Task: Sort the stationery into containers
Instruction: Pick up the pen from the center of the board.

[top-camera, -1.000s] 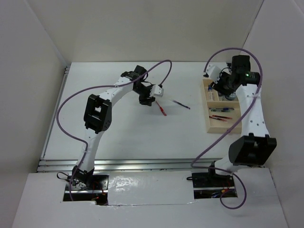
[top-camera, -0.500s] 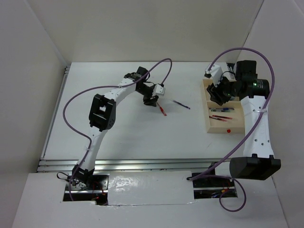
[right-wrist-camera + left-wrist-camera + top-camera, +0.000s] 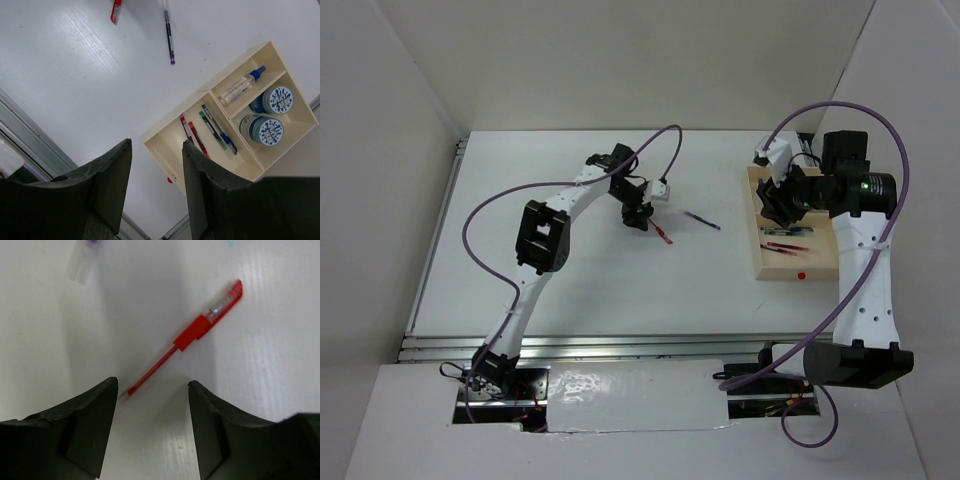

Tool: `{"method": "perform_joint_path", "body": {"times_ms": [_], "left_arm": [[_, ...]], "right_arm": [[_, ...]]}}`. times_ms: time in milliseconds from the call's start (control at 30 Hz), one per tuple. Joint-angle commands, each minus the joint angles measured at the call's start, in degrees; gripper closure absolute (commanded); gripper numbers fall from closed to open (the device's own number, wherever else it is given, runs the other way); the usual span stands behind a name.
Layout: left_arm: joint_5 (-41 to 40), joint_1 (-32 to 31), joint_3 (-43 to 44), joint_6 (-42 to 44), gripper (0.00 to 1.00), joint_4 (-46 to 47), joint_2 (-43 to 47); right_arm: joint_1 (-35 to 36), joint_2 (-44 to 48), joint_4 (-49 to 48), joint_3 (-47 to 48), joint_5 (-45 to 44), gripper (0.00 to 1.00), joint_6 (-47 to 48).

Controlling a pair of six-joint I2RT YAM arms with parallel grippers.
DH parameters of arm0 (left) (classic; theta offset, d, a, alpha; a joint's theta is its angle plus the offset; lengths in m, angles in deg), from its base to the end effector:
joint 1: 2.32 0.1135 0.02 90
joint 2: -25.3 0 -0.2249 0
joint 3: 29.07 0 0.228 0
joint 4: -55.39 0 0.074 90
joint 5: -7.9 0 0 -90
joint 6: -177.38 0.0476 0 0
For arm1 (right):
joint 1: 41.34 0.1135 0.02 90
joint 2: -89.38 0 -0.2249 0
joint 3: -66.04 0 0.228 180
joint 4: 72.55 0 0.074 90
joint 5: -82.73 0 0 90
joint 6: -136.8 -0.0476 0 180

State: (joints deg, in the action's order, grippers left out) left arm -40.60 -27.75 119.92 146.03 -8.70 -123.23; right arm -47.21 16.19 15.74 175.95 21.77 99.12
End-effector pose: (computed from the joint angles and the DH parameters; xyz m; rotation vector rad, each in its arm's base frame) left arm 0.4276 -0.2383 0.1345 1.7751 1.6488 -0.7145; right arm 0.2108 0.0016 0.3745 -1.1071 2.0490 0.1318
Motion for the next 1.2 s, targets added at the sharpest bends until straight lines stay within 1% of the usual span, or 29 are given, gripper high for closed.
{"method": "perform_joint_path", "body": {"times_ms": [0, 33, 67, 100, 167, 200, 233, 267, 300, 333, 367, 400, 467, 500, 533, 600, 733, 800, 833, 867, 900, 933, 967, 1000, 1033, 1067, 1100, 1167], "left_arm": [[-1.9, -0.1, 0.7, 3.7, 0.3, -12.2, -1.1], [-2.0, 0.0, 0.3, 8.0, 0.32, -14.2, -1.0], [-2.7, 0.0, -0.4, 9.4, 0.38, -16.5, -0.5], [-3.3, 0.2, -3.5, 9.0, 0.4, -15.6, 1.4], [-4.7, 0.0, -6.7, 8.1, 0.42, -12.3, 3.3], [-5.6, -0.2, -7.7, 8.1, 0.44, -12.5, 4.1], [-7.1, -0.9, -7.6, 8.7, 0.48, -13.7, 4.3], [-8.0, -1.3, -8.0, 9.5, 0.51, -16.3, 4.6], [-9.1, -1.7, -8.7, 10.2, 0.53, -16.2, 5.1], [-11.8, -2.7, -10.5, 9.4, 0.57, -15.1, 5.9], [-12.7, -3.1, -14.5, 8.9, 0.6, -11.8, 7.8], [-13.9, -3.6, -16.7, 7.9, 0.62, -9.7, 8.9], [-16.9, -4.7, -22.5, 6.6, 0.69, -4.1, 11.4], [-17.3, -5.2, -23.4, 6.6, 0.81, -3.1, 11.9], [-18.4, -5.4, -25.4, 6.5, 0.9, -2.1, 12.3], [-18.6, -5.6, -27.1, 5.5, 1.0, 1.0, 14.0], [-16.3, -5.5, -34.0, 3.8, 1.0, 7.3, 20.8], [-13.1, -6.5, -35.4, 2.5, 1.0, 9.2, 26.6], [-12.4, -7.1, -37.6, 2.0, 1.0, 10.4, 29.1], [-11.7, -7.8, -39.4, 1.4, 1.0, 11.7, 34.5], [-11.5, -9.4, -43.4, 1.6, 1.0, 15.2, 37.0], [-11.8, -11.1, -48.2, 3.0, 1.0, 18.2, 42.7], [-12.3, -12.2, -48.2, 4.0, 1.0, 18.3, 45.7], [-12.8, -13.2, -53.3, 5.1, 1.0, 20.1, 48.4], [-13.4, -14.2, -55.5, 6.8, 1.0, 23.1, 53.0], [-14.1, -15.4, -56.4, 7.6, 1.0, 22.8, 54.6], [-14.9, -17.2, -55.0, 7.9, 1.0, 19.1, 55.2], [-13.8, -18.2, -53.4, 6.9, 1.0, 16.8, 55.5]], "right_arm": [[0.2, 0.4, 2.3, 3.3, 2.1, 0.48, -1.1], [0.5, 0.5, 2.4, 3.8, 2.3, 0.48, -1.2], [0.8, 0.5, 2.6, 3.9, 2.3, 0.48, -1.3], [0.9, 0.5, 2.7, 4.0, 2.3, 0.48, -1.5], [1.6, 1.0, 2.6, 4.1, 2.0, 0.48, -1.9], [2.0, 1.2, 2.6, 4.2, 1.8, 0.48, -2.0], [2.6, 1.6, 2.3, 4.2, 1.4, 0.48, -2.2], [3.0, 1.8, 2.1, 4.1, 1.2, 0.48, -2.4], [3.3, 1.9, 1.9, 4.0, 1.1, 0.48, -2.7], [3.8, 2.2, 1.2, 3.8, 0.9, 0.48, -2.9], [4.6, 2.3, 0.8, 3.5, 0.8, 0.48, -3.8], [5.1, 2.3, 0.5, 3.3, 0.7, 0.48, -4.1], [5.5, 2.2, -0.3, 2.4, 0.4, 0.48, -5.0], [7.4, 2.2, -1.0, 1.5, 0.1, 0.48, -5.5], [8.1, 2.2, -1.4, 1.2, -0.3, 0.48, -5.7], [8.7, 2.1, -2.0, -0.2, -0.2, 0.48, -6.6], [9.2, -0.2, -1.7, -2.7, 3.5, 0.48, -9.2], [10.3, -2.1, -0.4, -3.9, 8.5, 0.48, -11.4], [10.6, -3.1, 0.2, -4.0, 10.8, 0.47, -12.1], [11.5, -4.3, 0.5, -4.5, 15.1, 0.47, -14.4], [12.3, -4.9, 0.4, -4.8, 17.3, 0.44, -15.6], [13.3, -6.1, 0.3, -5.2, 21.1, 0.42, -17.3], [13.7, -6.5, -0.2, -5.4, 22.8, 0.42, -18.2], [14.5, -6.9, -0.7, -5.5, 23.9, 0.42, -19.2], [15.3, -7.1, -1.3, -5.8, 24.8, 0.41, -20.1], [16.1, -7.7, -1.9, -6.0, 25.4, 0.41, -21.1], [18.2, -8.1, -3.2, -5.9, 25.6, 0.41, -23.0], [20.4, -9.5, -4.6, -5.6, 25.5, 0.41, -24.3]]}}
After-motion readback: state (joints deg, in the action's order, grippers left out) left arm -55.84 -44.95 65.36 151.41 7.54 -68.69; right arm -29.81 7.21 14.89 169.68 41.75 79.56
